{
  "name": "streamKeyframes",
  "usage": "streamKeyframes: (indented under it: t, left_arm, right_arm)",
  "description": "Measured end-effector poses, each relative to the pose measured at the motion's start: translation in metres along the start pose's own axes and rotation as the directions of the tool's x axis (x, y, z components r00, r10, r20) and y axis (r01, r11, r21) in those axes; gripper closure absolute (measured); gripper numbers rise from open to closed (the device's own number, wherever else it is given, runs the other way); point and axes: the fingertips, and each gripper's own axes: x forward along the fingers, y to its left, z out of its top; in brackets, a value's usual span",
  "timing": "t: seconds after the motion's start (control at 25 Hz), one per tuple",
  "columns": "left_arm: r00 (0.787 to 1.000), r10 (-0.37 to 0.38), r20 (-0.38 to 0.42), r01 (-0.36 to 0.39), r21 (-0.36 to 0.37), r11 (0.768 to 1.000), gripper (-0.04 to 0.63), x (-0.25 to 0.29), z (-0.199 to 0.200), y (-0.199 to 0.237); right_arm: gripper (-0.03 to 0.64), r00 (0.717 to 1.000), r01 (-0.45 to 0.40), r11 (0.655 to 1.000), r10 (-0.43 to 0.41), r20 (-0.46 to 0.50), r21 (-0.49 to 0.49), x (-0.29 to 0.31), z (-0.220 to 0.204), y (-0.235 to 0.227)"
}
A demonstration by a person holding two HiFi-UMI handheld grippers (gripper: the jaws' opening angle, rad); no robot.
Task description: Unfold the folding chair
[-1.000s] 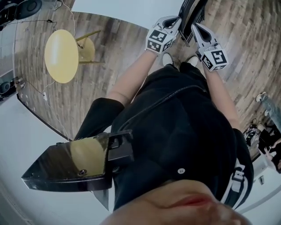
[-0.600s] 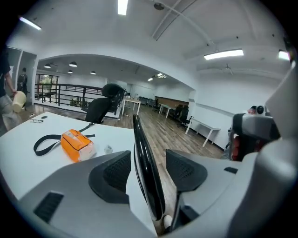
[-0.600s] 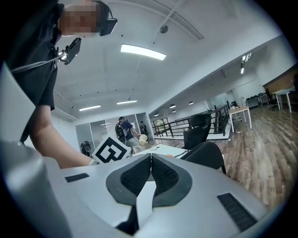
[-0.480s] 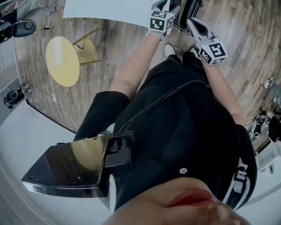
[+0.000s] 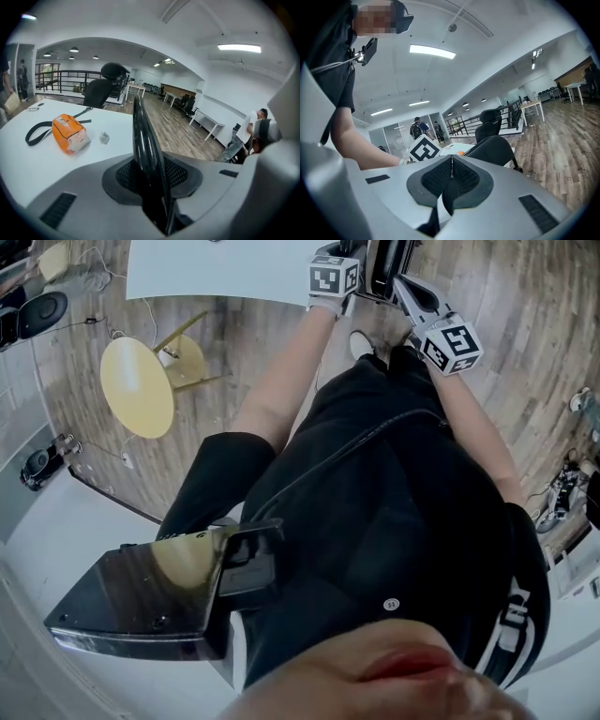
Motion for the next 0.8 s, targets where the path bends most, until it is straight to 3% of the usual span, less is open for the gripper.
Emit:
streamKeyframes:
  t: [0.16, 0.52, 0.64, 0.8]
  left_arm:
    - [1.0, 0.011, -0.012, -0.011, -0.041, 0.999, 0.508, -0.005, -0.003, 0.0]
    - [1.0, 0.006, -0.031, -0.007, -0.024, 1.0, 0.512, -0.011, -0.003, -0.035]
    - [1.0, 0.007, -0.016, -0.007, -0.004, 1.0, 0.512, -0.015, -0.001, -0.061]
    - [1.0, 0.012, -0.014, -0.012, -0.005, 1.0, 0.512, 0.0, 0.002, -0.089]
  right_arm:
    - [0.618, 0.999, 0.029, 0.999, -0.028, -0.026, 0.028, -0.004, -0.007, -0.009]
    - [0.618, 0.968, 0.202, 0.971, -0.177, -0.178, 0.131, -0.015, -0.055, -0.048]
    - [0.597, 0.945, 0.273, 0.942, -0.226, -0.235, 0.194, -0.019, -0.082, -0.067]
    - [0.507, 0.891, 0.389, 0.886, -0.292, -0.347, 0.251, -0.018, -0.133, -0.123]
